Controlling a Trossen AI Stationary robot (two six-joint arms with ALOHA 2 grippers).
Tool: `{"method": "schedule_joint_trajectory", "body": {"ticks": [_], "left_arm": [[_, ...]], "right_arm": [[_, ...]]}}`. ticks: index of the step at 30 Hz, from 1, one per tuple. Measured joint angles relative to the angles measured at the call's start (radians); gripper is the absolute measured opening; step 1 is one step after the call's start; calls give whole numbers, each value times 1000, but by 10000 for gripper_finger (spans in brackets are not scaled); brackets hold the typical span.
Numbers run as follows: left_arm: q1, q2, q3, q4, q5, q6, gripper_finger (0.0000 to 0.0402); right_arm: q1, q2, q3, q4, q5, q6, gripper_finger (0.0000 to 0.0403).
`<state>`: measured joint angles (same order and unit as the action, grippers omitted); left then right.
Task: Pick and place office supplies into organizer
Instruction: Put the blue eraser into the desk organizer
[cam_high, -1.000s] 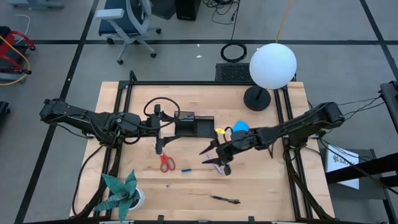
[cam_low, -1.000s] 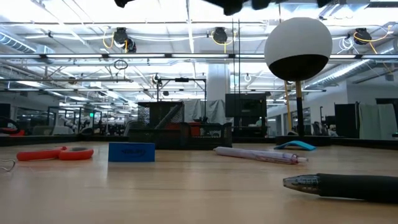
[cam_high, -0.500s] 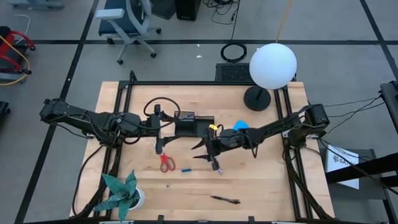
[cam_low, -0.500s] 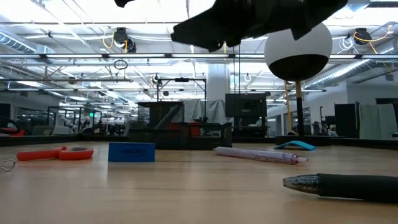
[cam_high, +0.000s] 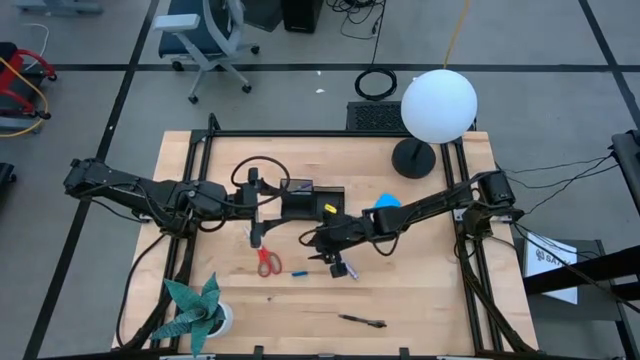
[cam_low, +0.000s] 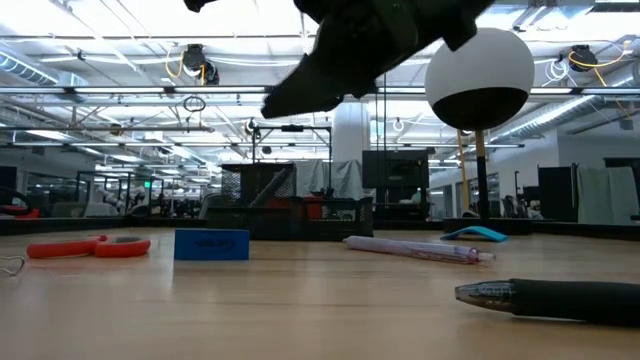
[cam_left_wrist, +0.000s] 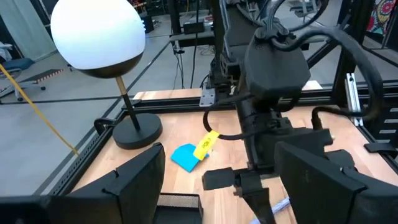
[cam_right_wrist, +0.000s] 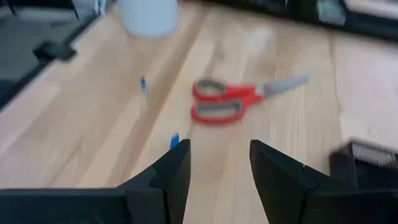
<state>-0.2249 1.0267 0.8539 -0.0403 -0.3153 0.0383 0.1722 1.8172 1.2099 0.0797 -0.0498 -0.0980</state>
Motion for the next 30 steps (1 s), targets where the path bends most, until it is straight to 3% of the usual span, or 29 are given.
{"method": "schedule_joint_trajectory", "body": {"ticks": [4,19,30], "left_arm": [[0,0,0,-11,-1,2,310],[1,0,0,-11,-6,-3,310],[2,0,0,-11,-8,-4,310]], "right_arm": [[19,1,21,-85,3,1,155],[66,1,-11,-20,50,-22,155],[64,140,42,42,-4,-19,155]]}}
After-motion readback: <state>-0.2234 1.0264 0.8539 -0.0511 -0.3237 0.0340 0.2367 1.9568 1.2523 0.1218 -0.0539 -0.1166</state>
